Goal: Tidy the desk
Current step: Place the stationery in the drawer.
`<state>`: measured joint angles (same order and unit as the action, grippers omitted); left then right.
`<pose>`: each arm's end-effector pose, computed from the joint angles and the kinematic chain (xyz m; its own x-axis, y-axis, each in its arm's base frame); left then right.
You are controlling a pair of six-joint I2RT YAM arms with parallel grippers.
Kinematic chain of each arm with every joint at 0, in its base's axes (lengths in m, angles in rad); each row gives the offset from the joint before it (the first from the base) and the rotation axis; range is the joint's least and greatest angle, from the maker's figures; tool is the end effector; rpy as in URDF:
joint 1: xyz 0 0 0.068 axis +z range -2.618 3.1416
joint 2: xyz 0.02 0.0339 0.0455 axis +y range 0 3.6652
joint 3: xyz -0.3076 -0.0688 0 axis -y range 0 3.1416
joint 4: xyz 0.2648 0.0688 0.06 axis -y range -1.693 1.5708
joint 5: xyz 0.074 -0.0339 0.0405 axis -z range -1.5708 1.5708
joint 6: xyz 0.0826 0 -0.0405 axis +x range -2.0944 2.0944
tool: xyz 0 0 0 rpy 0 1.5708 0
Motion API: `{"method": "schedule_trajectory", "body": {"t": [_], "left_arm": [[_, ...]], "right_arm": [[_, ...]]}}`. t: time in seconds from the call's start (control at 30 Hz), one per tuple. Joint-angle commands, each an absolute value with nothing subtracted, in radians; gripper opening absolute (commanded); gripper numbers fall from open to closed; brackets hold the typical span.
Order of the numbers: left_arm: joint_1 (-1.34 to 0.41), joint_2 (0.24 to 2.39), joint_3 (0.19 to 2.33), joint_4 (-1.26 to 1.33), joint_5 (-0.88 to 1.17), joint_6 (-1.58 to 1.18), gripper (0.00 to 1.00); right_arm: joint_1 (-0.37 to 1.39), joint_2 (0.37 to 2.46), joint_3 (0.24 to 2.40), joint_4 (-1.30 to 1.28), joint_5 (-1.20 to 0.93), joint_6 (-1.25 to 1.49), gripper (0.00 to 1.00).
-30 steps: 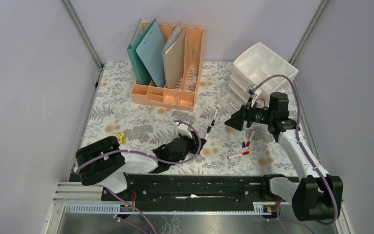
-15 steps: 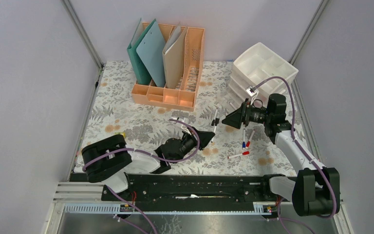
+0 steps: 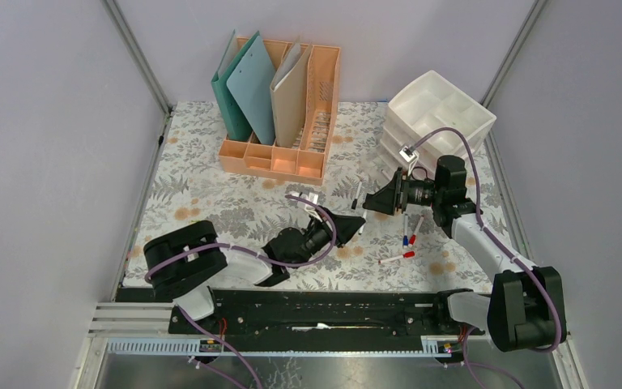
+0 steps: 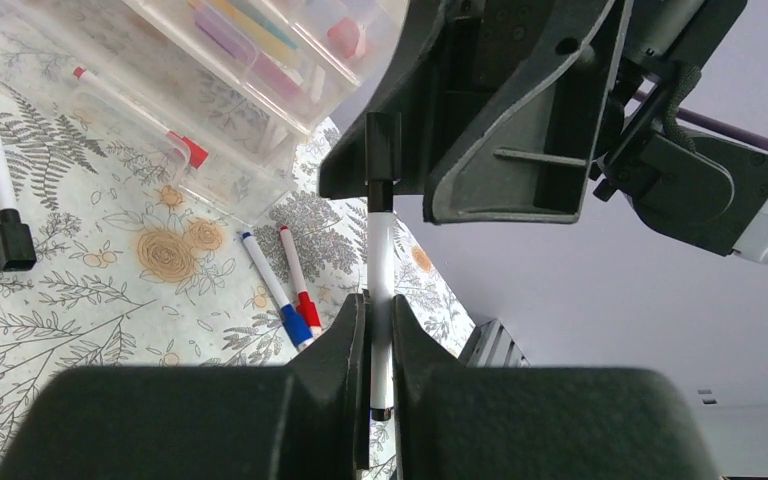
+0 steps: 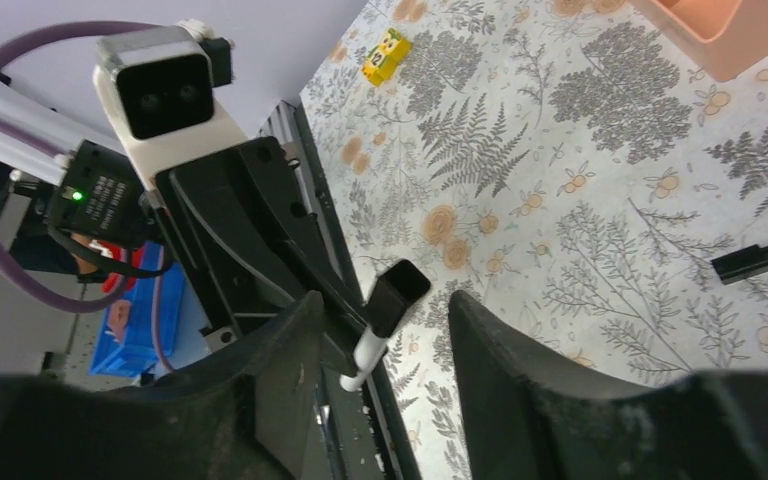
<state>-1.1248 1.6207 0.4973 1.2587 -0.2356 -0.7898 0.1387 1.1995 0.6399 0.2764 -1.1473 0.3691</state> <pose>0.1713 -0.3137 0.2288 -0.5112 -0.5318 -0.6752 0.5887 0.3558 -0.7259 0.2553 0.1117 0.2803 -0.5914 0.0671 -0.8036 -0.7617 0.2807 0.5840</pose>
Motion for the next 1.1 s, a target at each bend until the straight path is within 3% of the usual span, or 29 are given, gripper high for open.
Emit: {"method": "schedule_trajectory", "body": {"t": [0.0, 0.1, 0.43, 0.53, 0.6, 0.83, 1.07], "left_arm": [[-1.126, 1.643, 0.528, 1.357, -0.202, -0.812, 0.00], [-1.126, 1.649, 0.532, 1.361, -0.192, -0.814, 0.00], [-1.126, 1.636, 0.527, 1.359, -0.179, -0.802, 0.02], [-1.126, 1.625, 0.519, 1.356, -0.179, -0.797, 0.16], [-1.125, 1.614, 0.509, 1.347, -0.179, -0.793, 0.31], [-1.124, 1.504, 0.448, 1.222, -0.226, -0.710, 0.58], [-1.123, 1.279, 0.364, 0.986, -0.371, -0.599, 0.98]], "right_arm": [[0.156, 1.202, 0.640, 0.353, -1.204, 0.404, 0.49], [0.159, 1.208, 0.639, 0.363, -1.213, 0.411, 0.36], [0.167, 1.218, 0.646, 0.363, -1.224, 0.408, 0.13], [0.167, 1.210, 0.654, 0.347, -1.218, 0.390, 0.07], [0.167, 1.198, 0.671, 0.288, -1.199, 0.332, 0.05], [0.167, 1.139, 0.744, 0.040, -1.065, 0.076, 0.03], [0.167, 1.087, 0.794, -0.126, -0.864, -0.129, 0.03]]}}
